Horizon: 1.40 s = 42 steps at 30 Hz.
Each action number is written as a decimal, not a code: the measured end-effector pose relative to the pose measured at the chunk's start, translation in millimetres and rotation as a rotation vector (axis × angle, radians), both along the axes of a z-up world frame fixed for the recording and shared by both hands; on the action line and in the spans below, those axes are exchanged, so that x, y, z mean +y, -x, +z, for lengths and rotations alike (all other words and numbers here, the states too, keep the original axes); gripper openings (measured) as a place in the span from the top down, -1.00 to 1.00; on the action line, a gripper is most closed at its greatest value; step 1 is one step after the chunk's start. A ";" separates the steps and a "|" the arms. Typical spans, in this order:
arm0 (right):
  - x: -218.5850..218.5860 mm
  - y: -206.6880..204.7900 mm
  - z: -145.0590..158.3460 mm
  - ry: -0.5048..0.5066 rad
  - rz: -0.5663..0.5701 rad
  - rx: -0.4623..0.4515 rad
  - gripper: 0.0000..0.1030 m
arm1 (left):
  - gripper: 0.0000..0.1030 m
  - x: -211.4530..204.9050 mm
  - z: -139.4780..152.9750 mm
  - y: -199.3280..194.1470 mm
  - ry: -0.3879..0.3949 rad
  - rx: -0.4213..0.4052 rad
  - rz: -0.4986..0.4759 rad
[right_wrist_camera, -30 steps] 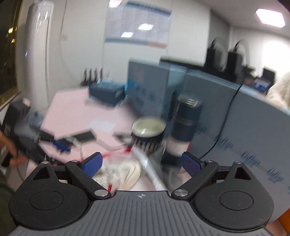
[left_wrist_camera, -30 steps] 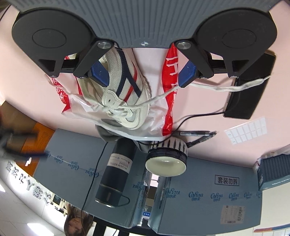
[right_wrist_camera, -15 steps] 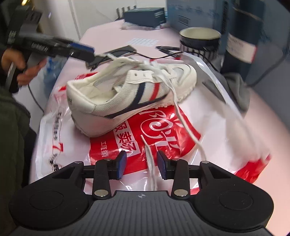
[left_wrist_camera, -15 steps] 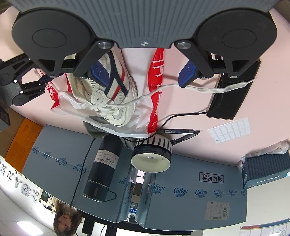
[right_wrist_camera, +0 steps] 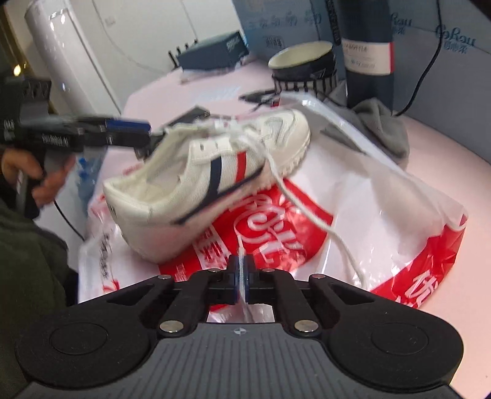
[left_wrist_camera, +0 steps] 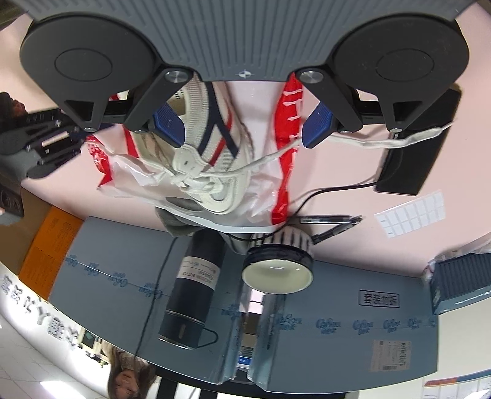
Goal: Lace up shoes with both hands
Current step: 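Pinch the white lace at the sneaker eyelets with the right gripper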
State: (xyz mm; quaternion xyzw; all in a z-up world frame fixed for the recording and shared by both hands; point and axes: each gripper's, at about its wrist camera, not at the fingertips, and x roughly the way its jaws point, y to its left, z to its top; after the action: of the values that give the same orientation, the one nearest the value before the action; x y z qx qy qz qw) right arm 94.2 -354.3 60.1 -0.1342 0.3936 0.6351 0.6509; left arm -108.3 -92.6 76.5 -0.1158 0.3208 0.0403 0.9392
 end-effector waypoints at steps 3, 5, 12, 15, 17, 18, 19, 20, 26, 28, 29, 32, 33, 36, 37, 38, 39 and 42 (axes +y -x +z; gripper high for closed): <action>0.4 -4.3 12.6 -0.069 -0.031 0.033 0.92 | -0.59 -5.4 -0.6 -4.3 -0.003 0.002 -0.050; 1.7 -7.8 21.3 -0.127 -0.058 0.060 0.92 | -0.59 -9.3 -1.6 -7.0 -0.011 0.008 -0.073; 27.7 -17.8 36.2 -0.252 -0.117 0.089 0.92 | -0.59 -13.9 -4.0 -15.2 -0.019 0.014 -0.110; 46.0 -15.8 34.6 -0.237 -0.093 0.050 0.92 | -0.59 -16.0 -3.3 -15.7 -0.029 -0.004 -0.130; 56.8 -13.0 31.0 -0.209 -0.071 0.011 0.92 | -0.58 -18.1 -2.0 -15.3 -0.041 -0.016 -0.147; 60.5 -12.3 29.4 -0.198 -0.065 -0.006 0.92 | -0.58 -19.2 -1.5 -15.7 -0.049 -0.015 -0.154; 62.7 -12.1 28.2 -0.194 -0.062 -0.017 0.92 | -0.58 -20.1 -1.2 -16.0 -0.056 -0.014 -0.158; 63.9 -11.9 26.9 -0.193 -0.061 -0.024 0.91 | -0.58 -20.4 -1.3 -16.5 -0.060 -0.012 -0.160; 69.6 -14.4 23.5 -0.190 -0.048 -0.044 0.91 | -0.58 -19.2 -2.8 -20.1 -0.053 -0.004 -0.156; 71.5 -15.7 22.1 -0.190 -0.049 -0.040 0.91 | -0.58 -19.7 -3.2 -20.8 -0.053 -0.003 -0.159; 71.9 -16.4 21.7 -0.190 -0.049 -0.037 0.91 | -0.58 -19.9 -3.3 -21.1 -0.053 -0.003 -0.160; 73.0 -17.5 21.7 -0.195 -0.051 -0.029 0.90 | -0.58 -20.0 -3.6 -21.1 -0.054 -0.001 -0.160; 73.5 -17.6 21.8 -0.196 -0.051 -0.028 0.88 | -0.58 -20.0 -3.6 -21.1 -0.054 -0.001 -0.159; 75.2 -18.3 21.9 -0.204 -0.052 -0.019 0.83 | -0.58 -20.1 -3.9 -20.9 -0.054 0.001 -0.158; 76.0 -18.4 21.9 -0.205 -0.051 -0.017 0.80 | -0.58 -20.3 -3.9 -20.6 -0.054 0.002 -0.157; 77.0 -18.3 21.9 -0.206 -0.050 -0.015 0.80 | -0.58 -20.4 -3.8 -20.5 -0.054 0.002 -0.156; 78.0 -18.2 21.9 -0.206 -0.050 -0.014 0.78 | -0.58 -20.4 -3.7 -20.2 -0.054 0.003 -0.155; 80.5 -17.2 22.2 -0.202 -0.044 -0.012 0.78 | -0.58 -20.5 -3.5 -19.6 -0.055 0.004 -0.152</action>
State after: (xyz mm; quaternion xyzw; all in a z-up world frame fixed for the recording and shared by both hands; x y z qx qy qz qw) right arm 111.4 -273.8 82.3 -0.0628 0.3266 0.6564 0.6771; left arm -88.7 -113.0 73.0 -0.0653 0.3293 -0.0222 0.9417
